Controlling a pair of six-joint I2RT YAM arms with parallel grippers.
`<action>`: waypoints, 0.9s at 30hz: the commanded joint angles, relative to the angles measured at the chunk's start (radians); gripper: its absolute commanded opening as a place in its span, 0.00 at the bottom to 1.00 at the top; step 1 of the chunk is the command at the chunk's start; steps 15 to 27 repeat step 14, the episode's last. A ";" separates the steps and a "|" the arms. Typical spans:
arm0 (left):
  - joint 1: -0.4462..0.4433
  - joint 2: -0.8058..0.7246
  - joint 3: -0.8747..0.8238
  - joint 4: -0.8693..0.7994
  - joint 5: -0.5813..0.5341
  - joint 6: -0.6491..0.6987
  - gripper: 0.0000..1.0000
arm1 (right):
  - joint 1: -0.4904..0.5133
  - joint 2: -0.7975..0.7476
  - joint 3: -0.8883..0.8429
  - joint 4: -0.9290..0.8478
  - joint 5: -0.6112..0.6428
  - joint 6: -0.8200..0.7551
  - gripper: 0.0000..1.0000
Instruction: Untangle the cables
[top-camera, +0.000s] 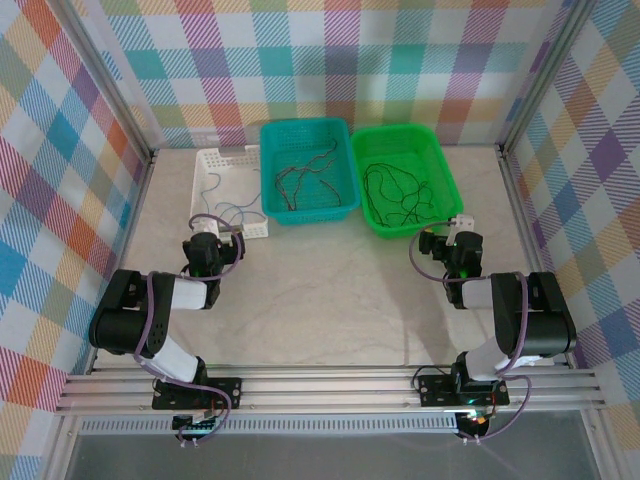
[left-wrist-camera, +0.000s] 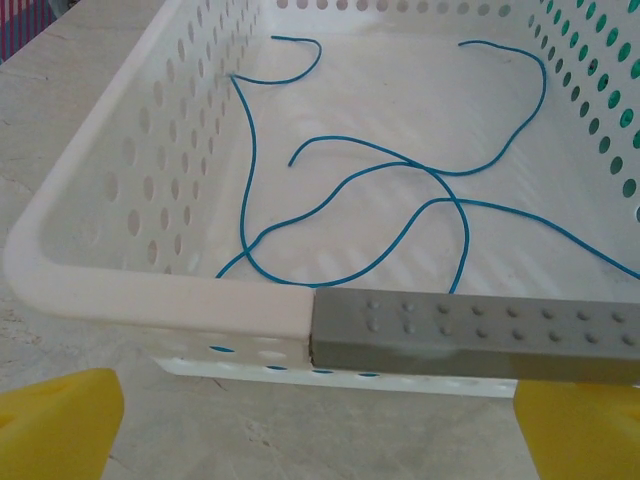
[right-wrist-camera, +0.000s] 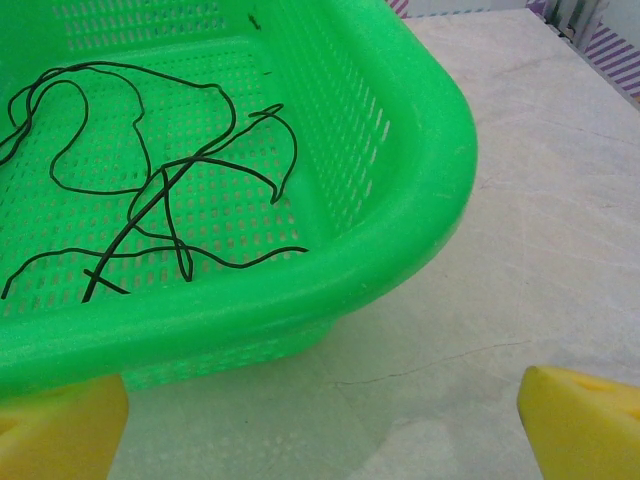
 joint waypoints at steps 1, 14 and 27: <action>0.010 -0.010 -0.012 0.042 0.017 0.009 1.00 | -0.002 0.000 0.012 0.037 -0.011 0.012 1.00; 0.010 -0.010 -0.011 0.043 0.021 0.012 1.00 | 0.000 -0.001 0.012 0.036 -0.011 0.013 1.00; 0.010 -0.010 -0.011 0.043 0.021 0.012 1.00 | 0.000 -0.001 0.012 0.036 -0.011 0.013 1.00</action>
